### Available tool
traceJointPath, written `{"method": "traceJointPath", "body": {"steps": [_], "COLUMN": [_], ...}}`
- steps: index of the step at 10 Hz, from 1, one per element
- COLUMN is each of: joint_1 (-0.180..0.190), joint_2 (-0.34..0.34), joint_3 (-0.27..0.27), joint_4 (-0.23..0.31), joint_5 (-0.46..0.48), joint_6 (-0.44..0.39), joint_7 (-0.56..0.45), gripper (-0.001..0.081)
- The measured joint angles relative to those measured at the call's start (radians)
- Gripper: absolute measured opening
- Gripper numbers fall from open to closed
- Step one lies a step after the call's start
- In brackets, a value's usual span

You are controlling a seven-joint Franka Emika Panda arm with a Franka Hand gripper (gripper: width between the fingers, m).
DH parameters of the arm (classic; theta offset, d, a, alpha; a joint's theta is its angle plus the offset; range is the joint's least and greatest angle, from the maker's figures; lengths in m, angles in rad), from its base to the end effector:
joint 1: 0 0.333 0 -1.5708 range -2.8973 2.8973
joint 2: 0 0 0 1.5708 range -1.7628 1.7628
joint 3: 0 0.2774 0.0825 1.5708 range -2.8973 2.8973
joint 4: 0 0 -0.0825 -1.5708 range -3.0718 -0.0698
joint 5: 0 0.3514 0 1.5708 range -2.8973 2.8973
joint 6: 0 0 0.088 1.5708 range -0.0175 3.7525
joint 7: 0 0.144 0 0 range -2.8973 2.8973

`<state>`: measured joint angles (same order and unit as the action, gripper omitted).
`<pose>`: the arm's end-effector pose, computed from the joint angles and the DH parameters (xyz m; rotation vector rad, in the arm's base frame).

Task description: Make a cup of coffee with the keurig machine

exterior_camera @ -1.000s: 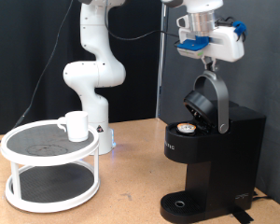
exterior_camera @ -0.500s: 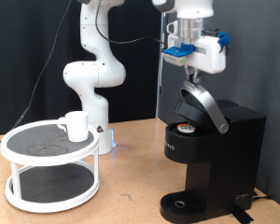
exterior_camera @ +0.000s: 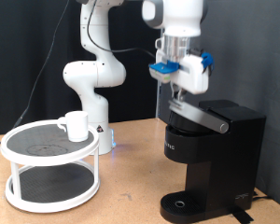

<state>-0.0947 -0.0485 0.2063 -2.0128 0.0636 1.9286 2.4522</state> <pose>0.5041 0.0638 0.4081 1.1819 -2.8867 -0.0899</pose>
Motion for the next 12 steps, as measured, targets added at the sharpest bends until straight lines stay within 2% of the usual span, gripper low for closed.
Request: {"method": "traceJointPath", "body": {"steps": [4, 8, 12], "joint_1": [-0.009, -0.009, -0.009], "joint_2": [0.003, 0.01, 0.013], "joint_3": [-0.004, -0.004, -0.006], "joint_4": [-0.069, -0.098, -0.1], "joint_5": [-0.014, -0.009, -0.004], "joint_6": [0.087, 0.114, 0.122], "joint_7": [-0.01, -0.01, -0.011], "gripper": [0.0, 0.0, 0.0]}}
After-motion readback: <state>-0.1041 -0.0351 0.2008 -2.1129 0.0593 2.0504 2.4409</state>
